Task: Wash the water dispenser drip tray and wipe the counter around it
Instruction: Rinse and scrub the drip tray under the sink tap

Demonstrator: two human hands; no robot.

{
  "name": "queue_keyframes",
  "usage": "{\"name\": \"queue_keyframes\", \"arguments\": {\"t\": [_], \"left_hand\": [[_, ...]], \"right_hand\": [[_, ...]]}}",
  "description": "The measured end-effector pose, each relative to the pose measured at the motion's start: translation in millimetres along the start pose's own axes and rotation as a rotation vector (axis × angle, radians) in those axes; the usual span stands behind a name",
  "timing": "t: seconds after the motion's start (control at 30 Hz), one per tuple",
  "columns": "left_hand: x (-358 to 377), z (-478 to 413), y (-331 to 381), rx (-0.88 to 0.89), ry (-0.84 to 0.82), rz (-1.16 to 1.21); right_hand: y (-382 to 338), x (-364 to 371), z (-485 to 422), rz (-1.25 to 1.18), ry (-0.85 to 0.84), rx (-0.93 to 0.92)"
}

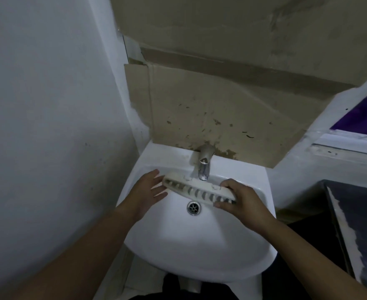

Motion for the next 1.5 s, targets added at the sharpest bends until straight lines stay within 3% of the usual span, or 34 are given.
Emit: {"name": "queue_keyframes", "arguments": {"t": [0.13,0.33,0.47,0.6,0.87,1.17,1.5], "left_hand": [[10,8,-5,-0.123,-0.117,-0.114],[20,9,4,-0.037,-0.107,-0.095],[18,9,12,0.066,-0.062,-0.102],[22,14,19,0.165,-0.059,-0.085],[40,31,16,0.286,-0.041,0.257],[92,87,43,0.448,0.048,-0.186],[209,187,7,0.604,0.064,-0.520]], "right_hand": [[-7,-5,2,0.237,0.142,-0.152],[-14,-14,6,0.341,0.207,-0.205],[-3,-13,6,0.271,0.154,-0.124],[0,-21,14,0.177,0.268,-0.013],[-12,-44,21,-0.187,0.389,0.045],[-5,-84,51,-0.637,0.374,0.105],[6,-178,164,-0.663,0.312,-0.033]]}}
Point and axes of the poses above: each hand's wrist, its own z-axis away from the middle knuckle, its own x-axis out of the palm, y = z × x, the point moved 5 cm from there along -z, towards the middle knuckle, and after that the axes turned 5 degrees about -y, right-handed, at the moved point
